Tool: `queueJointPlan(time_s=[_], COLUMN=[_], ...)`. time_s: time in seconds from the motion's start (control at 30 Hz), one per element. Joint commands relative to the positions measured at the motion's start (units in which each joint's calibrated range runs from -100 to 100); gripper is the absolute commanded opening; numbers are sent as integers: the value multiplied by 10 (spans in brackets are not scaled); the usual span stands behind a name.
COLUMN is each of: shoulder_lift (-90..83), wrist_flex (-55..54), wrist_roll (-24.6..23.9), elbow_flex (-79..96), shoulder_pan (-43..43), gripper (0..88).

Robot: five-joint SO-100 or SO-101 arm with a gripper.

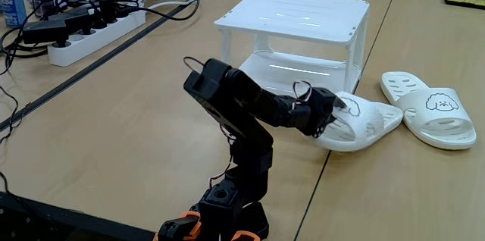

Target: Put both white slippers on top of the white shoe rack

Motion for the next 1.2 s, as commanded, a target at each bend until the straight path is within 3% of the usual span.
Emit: queueJointPlan(time_s=[0.0,0.13,0.53,0.87,1.17], shoulder_lift=[-80,-119,-119,-102,36], wrist_flex=[-3,5,167,196,196], wrist_roll=[4,4,4,4,4], elbow_flex=[-74,-147,-441,-537,-662], shoulder_pan=[-14,-3,27,-117,-216], gripper=[8,8,8,8,8])
